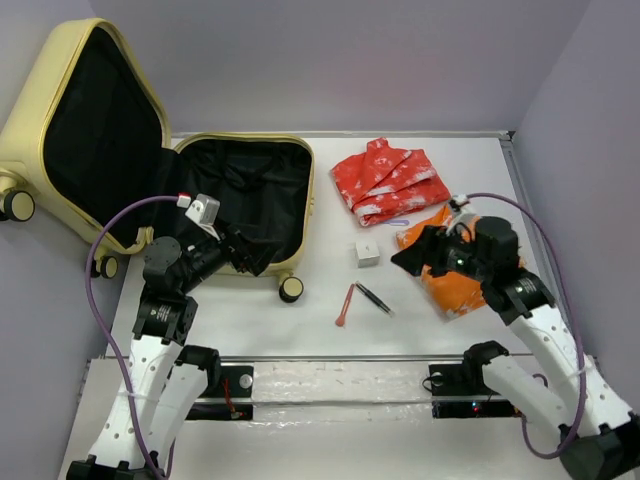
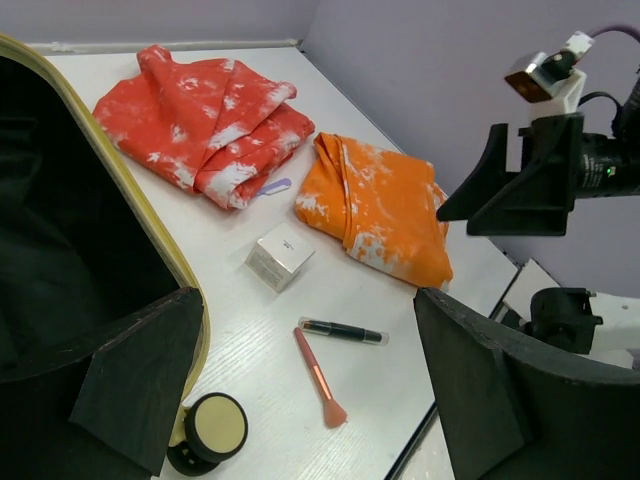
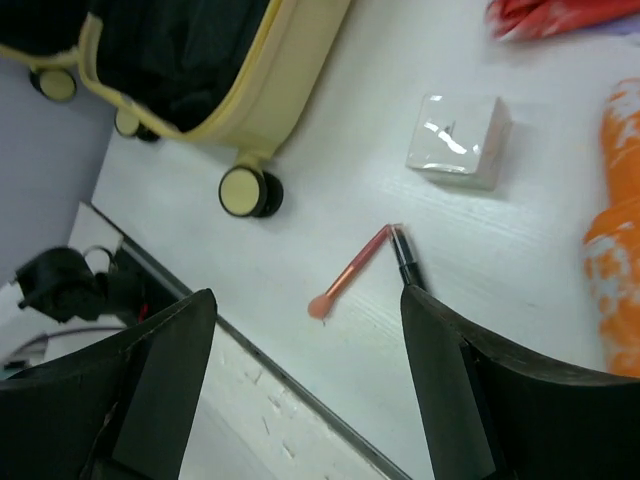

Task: Pack the luggage

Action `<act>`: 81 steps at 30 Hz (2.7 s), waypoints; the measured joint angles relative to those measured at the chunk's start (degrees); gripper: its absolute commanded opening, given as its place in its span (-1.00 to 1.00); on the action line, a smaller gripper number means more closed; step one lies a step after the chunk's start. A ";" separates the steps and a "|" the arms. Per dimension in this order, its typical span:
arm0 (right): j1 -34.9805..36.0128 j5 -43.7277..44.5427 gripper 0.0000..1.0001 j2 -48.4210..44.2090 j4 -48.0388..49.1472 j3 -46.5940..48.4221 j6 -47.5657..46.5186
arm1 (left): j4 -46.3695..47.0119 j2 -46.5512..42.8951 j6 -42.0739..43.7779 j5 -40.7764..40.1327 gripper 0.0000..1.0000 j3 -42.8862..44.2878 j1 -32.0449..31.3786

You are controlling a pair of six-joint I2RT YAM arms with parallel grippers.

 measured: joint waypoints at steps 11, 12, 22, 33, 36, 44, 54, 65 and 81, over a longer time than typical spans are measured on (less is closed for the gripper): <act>20.35 20.94 0.08 11.78 0.85 0.74 0.04 | -0.04 -0.09 0.63 1.14 0.98 0.00 0.00; 21.44 22.43 0.08 12.87 0.83 1.05 0.04 | -0.02 -0.15 0.57 1.38 0.98 0.00 0.00; 30.71 32.41 0.06 23.91 -0.24 1.36 0.20 | 1.77 0.24 -0.72 5.27 0.98 -0.15 -0.20; 31.91 33.48 0.09 34.01 -1.81 1.27 -0.11 | 2.38 0.33 -1.09 7.67 0.98 -0.31 -0.90; 31.91 33.90 -0.12 38.18 -1.51 1.27 -0.37 | 2.56 0.50 -1.14 7.85 0.98 -0.33 -0.90; 31.91 34.38 -0.31 44.04 0.07 1.79 -0.79 | 2.56 0.59 -1.16 7.85 0.98 -0.44 -0.90; 32.54 34.40 -0.86 41.66 -1.25 2.89 -1.49 | 2.49 0.59 -1.14 7.34 0.98 -0.44 -0.92; 33.09 27.45 -0.10 48.63 4.52 33.75 -1.53 | 0.70 0.37 -1.03 3.45 0.98 -0.44 -0.92; 26.25 29.75 0.13 46.05 11.39 29.29 1.16 | 0.92 4.09 -5.97 -7.67 0.74 -3.34 -21.03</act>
